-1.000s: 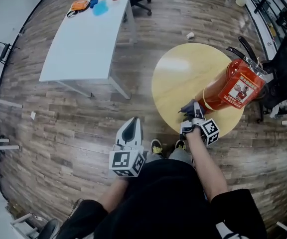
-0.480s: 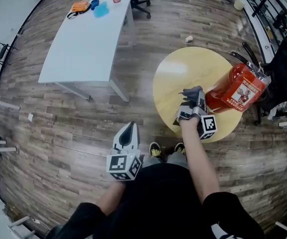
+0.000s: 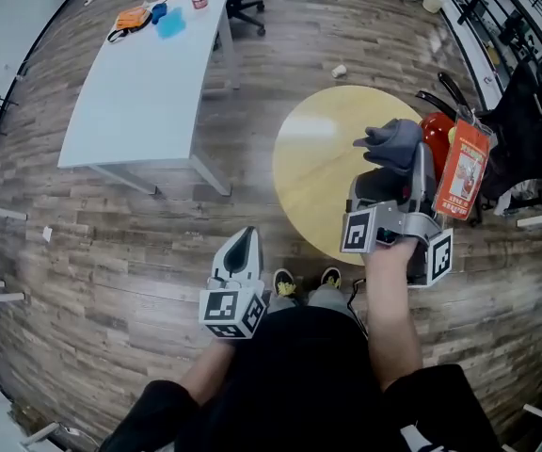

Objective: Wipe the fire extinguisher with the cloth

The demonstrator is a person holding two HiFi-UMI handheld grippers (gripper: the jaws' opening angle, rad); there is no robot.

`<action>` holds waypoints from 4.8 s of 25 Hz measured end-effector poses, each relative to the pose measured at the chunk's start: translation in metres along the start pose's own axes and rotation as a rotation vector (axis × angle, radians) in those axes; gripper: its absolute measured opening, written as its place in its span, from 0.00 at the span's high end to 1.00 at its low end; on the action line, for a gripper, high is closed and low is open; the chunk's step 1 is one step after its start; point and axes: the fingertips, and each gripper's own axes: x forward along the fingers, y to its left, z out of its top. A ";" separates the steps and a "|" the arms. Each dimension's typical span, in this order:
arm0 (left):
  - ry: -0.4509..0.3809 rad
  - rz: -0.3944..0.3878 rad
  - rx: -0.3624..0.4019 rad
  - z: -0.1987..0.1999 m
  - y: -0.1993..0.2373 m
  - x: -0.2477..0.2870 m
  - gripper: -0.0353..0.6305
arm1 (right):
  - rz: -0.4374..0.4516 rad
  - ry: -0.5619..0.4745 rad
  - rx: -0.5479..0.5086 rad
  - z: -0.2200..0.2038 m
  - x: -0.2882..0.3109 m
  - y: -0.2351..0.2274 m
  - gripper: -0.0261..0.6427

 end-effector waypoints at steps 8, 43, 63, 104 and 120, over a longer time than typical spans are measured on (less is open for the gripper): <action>0.010 0.002 -0.007 -0.001 0.001 0.003 0.91 | -0.057 0.073 -0.239 0.014 -0.010 -0.060 0.77; 0.041 -0.184 0.005 -0.020 -0.068 0.039 0.91 | -0.238 0.911 -1.815 0.114 -0.020 0.049 0.77; -0.008 -0.088 -0.053 -0.004 -0.025 0.019 0.91 | 0.214 1.500 -2.727 -0.045 0.076 0.118 0.77; 0.032 -0.158 0.013 -0.009 -0.069 0.035 0.91 | 0.319 0.773 -2.629 0.001 -0.048 0.029 0.77; 0.016 -0.187 0.105 -0.024 -0.153 0.009 0.91 | -0.037 0.964 -1.958 0.103 -0.152 -0.049 0.77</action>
